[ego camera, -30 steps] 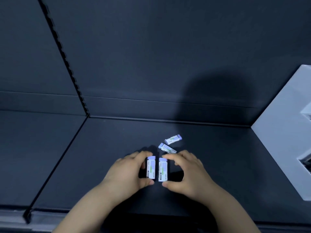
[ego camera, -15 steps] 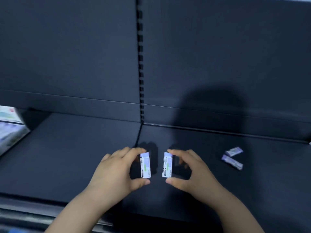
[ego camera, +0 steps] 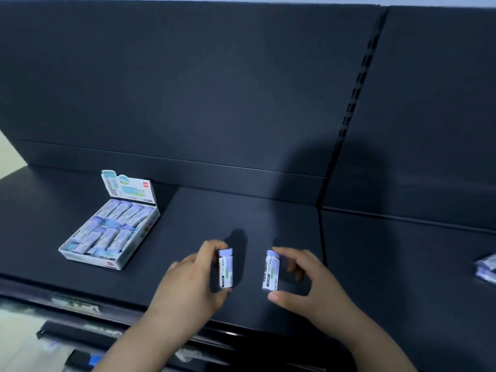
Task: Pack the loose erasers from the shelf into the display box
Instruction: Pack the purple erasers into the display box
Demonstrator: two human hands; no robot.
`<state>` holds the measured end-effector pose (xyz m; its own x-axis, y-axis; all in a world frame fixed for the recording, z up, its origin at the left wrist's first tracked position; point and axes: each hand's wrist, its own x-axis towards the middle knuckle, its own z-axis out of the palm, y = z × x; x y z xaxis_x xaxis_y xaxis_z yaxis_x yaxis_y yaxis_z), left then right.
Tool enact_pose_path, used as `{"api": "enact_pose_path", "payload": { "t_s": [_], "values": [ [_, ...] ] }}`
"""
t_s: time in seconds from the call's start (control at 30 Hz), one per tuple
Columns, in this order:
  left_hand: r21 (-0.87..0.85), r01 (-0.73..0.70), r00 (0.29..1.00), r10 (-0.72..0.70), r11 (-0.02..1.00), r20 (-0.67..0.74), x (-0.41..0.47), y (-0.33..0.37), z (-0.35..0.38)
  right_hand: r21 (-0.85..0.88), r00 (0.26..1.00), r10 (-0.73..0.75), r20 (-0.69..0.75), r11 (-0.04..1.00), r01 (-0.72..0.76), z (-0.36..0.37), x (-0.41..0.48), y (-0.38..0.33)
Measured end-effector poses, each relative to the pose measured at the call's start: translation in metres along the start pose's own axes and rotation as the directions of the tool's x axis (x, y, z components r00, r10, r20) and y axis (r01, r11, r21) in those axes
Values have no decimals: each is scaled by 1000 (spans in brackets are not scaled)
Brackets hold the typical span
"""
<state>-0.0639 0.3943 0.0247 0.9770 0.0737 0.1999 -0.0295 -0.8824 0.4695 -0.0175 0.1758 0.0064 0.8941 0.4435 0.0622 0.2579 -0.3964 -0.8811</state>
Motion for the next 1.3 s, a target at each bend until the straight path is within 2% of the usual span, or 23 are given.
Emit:
{"api": "enact_pose_path", "payload": {
  "t_s": [0.13, 0.23, 0.4, 0.6, 0.93, 1.1, 1.2, 1.3],
  "values": [
    [33, -4, 1000, 5, 999, -19, -2, -6, 0, -6, 1000, -12, 10, 1000, 12, -3, 12, -6],
    [85, -66, 997, 68, 994, -20, 1, -20, 3, -6, 1000, -28, 10, 1000, 28, 0, 22, -11],
    [136, -83, 986, 101, 987, -132, 10, -47, 3, -70, 1000, -8, 2, 998, 8, 22, 34, -12],
    [66, -129, 976, 139, 989, -166, 20, -123, -24, -98, 999, -12, -35, 995, 8, 89, 73, -41],
    [136, -135, 983, 150, 981, -104, 58, -252, -98, -205, 996, -56, -73, 978, 40, 221, 152, -101],
    [111, -131, 991, 129, 985, 25, 84, -270, -107, -195, 991, 24, -131, 980, -50, 239, 177, -114],
    [116, -179, 984, 179, 977, 16, 89, -282, -110, -213, 972, 75, -222, 969, -124, 239, 178, -115],
    [52, -171, 983, 167, 984, 79, 89, -291, -112, -209, 945, 79, -317, 966, -151, 242, 171, -107]
  ]
}}
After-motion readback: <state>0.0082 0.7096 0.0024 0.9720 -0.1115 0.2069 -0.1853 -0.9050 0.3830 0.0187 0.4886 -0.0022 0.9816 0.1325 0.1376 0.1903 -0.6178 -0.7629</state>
